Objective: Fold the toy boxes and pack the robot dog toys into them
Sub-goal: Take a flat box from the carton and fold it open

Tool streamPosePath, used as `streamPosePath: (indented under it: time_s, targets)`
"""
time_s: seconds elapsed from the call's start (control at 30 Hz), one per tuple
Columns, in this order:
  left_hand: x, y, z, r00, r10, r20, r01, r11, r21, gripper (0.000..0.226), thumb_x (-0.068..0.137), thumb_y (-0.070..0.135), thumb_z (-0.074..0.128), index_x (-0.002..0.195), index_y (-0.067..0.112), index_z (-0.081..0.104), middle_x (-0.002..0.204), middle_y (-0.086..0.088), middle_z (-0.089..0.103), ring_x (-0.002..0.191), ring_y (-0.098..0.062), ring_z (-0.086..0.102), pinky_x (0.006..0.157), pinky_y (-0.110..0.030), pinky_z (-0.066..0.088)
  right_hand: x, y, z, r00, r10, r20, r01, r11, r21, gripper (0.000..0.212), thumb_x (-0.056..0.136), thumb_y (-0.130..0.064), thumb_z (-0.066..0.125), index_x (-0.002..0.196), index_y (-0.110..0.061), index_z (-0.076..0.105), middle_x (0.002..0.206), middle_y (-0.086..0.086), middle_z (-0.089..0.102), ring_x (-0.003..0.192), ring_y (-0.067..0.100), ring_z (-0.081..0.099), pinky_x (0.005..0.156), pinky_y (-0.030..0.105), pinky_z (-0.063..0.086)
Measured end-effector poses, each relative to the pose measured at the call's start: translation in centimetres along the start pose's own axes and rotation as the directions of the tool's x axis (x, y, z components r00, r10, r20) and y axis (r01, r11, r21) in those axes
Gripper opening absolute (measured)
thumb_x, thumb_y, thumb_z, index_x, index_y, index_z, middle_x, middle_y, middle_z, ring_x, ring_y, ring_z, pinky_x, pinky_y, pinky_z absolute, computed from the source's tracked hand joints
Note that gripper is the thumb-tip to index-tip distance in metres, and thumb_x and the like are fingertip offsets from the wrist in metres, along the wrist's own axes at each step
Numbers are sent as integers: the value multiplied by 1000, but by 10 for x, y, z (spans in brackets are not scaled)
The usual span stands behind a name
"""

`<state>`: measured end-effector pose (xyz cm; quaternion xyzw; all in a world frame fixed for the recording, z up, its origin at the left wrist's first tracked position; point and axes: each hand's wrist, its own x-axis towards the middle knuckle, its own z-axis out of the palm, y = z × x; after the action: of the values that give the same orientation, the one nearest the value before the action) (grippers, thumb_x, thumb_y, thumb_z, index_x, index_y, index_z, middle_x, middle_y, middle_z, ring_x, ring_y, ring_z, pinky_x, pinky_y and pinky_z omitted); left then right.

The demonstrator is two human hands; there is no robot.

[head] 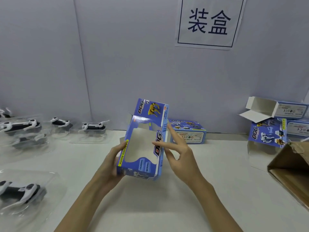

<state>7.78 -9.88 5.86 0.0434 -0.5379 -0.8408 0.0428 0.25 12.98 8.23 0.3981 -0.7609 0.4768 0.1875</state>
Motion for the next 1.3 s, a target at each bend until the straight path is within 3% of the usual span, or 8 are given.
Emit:
streamPosePath:
  time_s: [0.13, 0.23, 0.37, 0.53, 0.7, 0.97, 1.17, 1.3]
  targets:
    - [6, -4, 2, 998, 66, 15, -66, 997, -30, 45, 87, 50, 71, 125, 27, 73, 119, -5, 75, 98, -19, 76, 68, -26, 61, 2, -9, 4, 972, 205, -117, -147, 913, 380, 53, 107, -5, 54, 145, -41, 54, 161, -10, 44, 152, 11, 36, 113, 50, 47]
    - [14, -3, 20, 988, 152, -10, -150, 983, 101, 72, 67, 35, 82, 134, 21, 59, 122, -8, 70, 87, -13, 77, 65, -27, 60, 4, -17, 6, 950, 301, -88, -186, 767, 615, 53, 107, -22, 52, 154, -44, 40, 151, -14, 55, 139, 11, 54, 107, 42, 53]
    - [8, -15, 29, 985, 171, 20, -171, 972, 161, 79, 63, 51, 89, 133, 40, 56, 118, 3, 75, 105, -22, 75, 73, -34, 63, 0, -18, 6, 942, 305, -140, -183, 817, 548, 76, 101, -14, 63, 159, -44, 26, 157, -13, 46, 141, 13, 51, 110, 51, 51]
    - [-5, -14, 28, 906, 422, -29, -391, 862, 323, 82, 70, 69, 81, 141, 61, 41, 139, 24, 58, 111, -19, 72, 79, -35, 64, -2, -12, 7, 958, 288, -2, -249, 831, 498, 87, 101, -3, 63, 160, -46, 16, 159, -14, 42, 135, 4, 55, 97, 24, 55]
    - [-6, -15, 23, 933, 355, 55, -350, 866, 356, 73, 73, 62, 73, 136, 73, 37, 128, 21, 68, 114, -21, 71, 85, -40, 63, -4, -13, 13, 954, 274, 124, -299, 816, 495, 78, 90, -27, 68, 148, -56, 25, 143, -29, 49, 124, -9, 57, 81, 13, 55]
    - [-8, -19, 31, 924, 377, 65, -376, 867, 325, 57, 83, 39, 65, 133, 50, 39, 121, 21, 69, 112, -20, 72, 72, -31, 63, -4, -10, 19, 922, 366, 129, -383, 809, 445, 48, 90, -56, 54, 133, -63, 35, 134, -24, 57, 124, 11, 62, 96, 35, 60]
    - [-13, -14, 37, 946, 323, 8, -311, 904, 294, 103, 49, 84, 81, 127, 30, 41, 122, 11, 71, 108, -28, 75, 80, -44, 65, 0, -9, 18, 924, 348, 156, -376, 764, 524, 29, 93, -52, 51, 122, -54, 51, 110, -34, 68, 109, -3, 69, 75, 21, 60]
    - [-7, -11, 38, 962, 266, -64, -242, 938, 249, 78, 61, 88, 68, 120, 39, 59, 121, 3, 74, 105, -28, 76, 80, -44, 65, 1, -4, 18, 934, 349, 70, -326, 757, 567, 39, 99, -46, 53, 136, -34, 48, 124, -7, 70, 111, 13, 73, 77, 27, 62]
